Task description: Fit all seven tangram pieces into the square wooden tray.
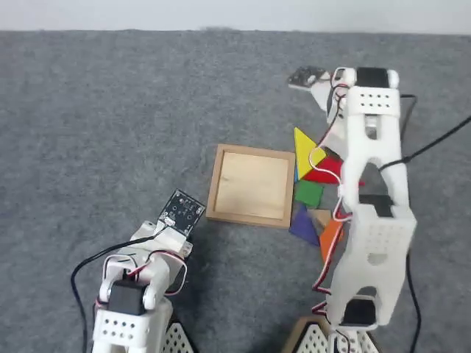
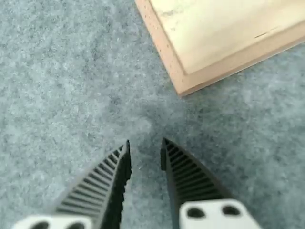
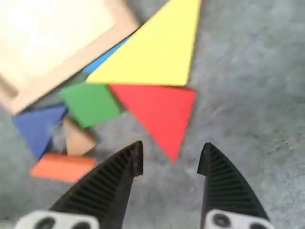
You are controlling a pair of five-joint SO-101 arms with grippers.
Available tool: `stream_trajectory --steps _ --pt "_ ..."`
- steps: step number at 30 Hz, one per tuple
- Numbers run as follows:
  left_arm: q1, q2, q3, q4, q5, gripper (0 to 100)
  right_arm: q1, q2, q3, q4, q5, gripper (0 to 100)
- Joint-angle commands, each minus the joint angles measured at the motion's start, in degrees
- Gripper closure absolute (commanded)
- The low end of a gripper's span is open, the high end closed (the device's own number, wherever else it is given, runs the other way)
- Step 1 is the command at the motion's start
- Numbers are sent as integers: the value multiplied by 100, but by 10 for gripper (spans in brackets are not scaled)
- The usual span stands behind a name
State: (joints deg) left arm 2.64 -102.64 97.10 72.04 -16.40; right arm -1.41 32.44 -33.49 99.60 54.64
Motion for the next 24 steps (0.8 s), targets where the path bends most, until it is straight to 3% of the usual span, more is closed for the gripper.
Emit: stream_trajectory --steps 1,4,8,16,24 --pt "-35 -62 -66 -9 -53 902 31 -778 879 -567 536 797" --pt "-35 -62 -66 -9 -53 902 22 -831 1670 -1341 914 791" --pt "-35 -62 -66 -9 -53 902 -66 -822 2207 -2070 1231 702" --pt "-35 -62 -66 -9 -53 902 -127 -418 2356 -2809 1380 666" --pt "-35 -62 -66 -9 -53 902 110 119 2374 -2800 1978 666"
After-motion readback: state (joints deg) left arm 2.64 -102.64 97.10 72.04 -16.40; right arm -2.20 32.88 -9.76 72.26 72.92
